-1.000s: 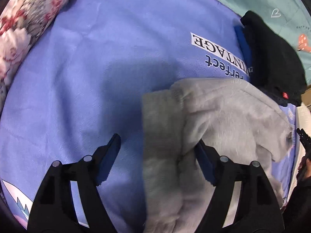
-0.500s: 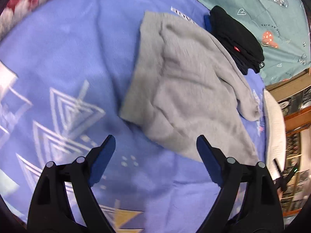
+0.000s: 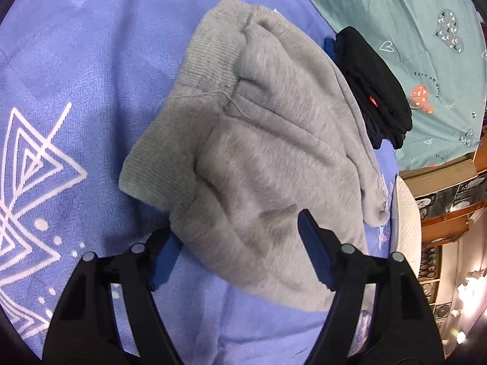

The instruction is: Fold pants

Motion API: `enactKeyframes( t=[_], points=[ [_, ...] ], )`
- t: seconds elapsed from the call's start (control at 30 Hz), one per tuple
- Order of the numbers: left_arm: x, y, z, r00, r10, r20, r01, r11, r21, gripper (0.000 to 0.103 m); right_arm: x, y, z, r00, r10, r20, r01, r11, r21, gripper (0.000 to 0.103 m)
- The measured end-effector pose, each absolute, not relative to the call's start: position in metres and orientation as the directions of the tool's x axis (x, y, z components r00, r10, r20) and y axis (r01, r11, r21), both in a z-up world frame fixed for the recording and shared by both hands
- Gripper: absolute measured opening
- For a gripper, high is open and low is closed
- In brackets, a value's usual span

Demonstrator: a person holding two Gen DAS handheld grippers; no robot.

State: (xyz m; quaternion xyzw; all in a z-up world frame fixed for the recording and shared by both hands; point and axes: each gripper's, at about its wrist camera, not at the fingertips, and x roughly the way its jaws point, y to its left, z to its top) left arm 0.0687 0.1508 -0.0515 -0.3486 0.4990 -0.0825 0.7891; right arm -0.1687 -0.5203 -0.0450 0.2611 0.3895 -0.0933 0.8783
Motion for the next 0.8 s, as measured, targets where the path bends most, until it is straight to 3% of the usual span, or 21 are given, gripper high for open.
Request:
enactKeyframes(
  t=[0.1,0.17,0.23,0.27,0.3,0.33,0.4,0.63,0.7,0.8],
  points=[
    [0.07,0.142,-0.049,0.485,-0.457,-0.746,-0.204,0.77,-0.604,0.073,-0.154,-0.518,-0.063,0.67,0.19,-0.717,0.327,0.791,0.516,0.082],
    [0.077,0.137,-0.049,0.483,-0.452,-0.75,-0.202,0.776,-0.598,0.08,-0.138,-0.512,-0.072,0.662,0.27,-0.699,0.303,0.757,0.579,0.081],
    [0.081,0.135,-0.049,0.494,-0.454,-0.741,-0.207,0.766,-0.608,0.08,-0.123,-0.506,-0.071,0.654,0.231,-0.721,0.312,0.786,0.534,0.076],
    [0.082,0.135,-0.048,0.507,-0.458,-0.73,-0.206,0.758,-0.619,0.065,-0.117,-0.506,-0.072,0.652,0.207,-0.73,0.326,0.792,0.516,0.058],
    [0.081,0.136,-0.045,0.517,-0.468,-0.717,-0.188,0.755,-0.628,0.015,-0.113,-0.509,-0.073,0.662,0.21,-0.719,0.324,0.785,0.528,0.027],
    [0.087,0.128,-0.04,0.511,-0.48,-0.713,-0.167,0.758,-0.631,0.014,-0.109,-0.511,-0.072,0.677,0.224,-0.701,0.307,0.78,0.546,0.02],
    [0.078,0.13,-0.022,0.546,-0.478,-0.688,-0.128,0.764,-0.633,0.014,-0.111,-0.514,-0.056,0.723,0.201,-0.661,0.274,0.795,0.541,0.017],
    [0.01,0.155,0.05,0.633,-0.477,-0.61,-0.033,0.771,-0.636,0.014,-0.143,-0.515,0.023,0.857,0.164,-0.489,0.139,0.84,0.525,0.015],
    [-0.003,0.162,0.043,0.607,-0.464,-0.645,-0.066,0.779,-0.623,0.014,-0.152,-0.514,0.025,0.846,0.157,-0.509,0.142,0.855,0.499,0.015],
    [-0.013,0.172,-0.002,0.51,-0.445,-0.736,-0.147,0.798,-0.585,0.016,-0.155,-0.517,-0.014,0.764,0.181,-0.619,0.192,0.853,0.486,0.015]
  ],
)
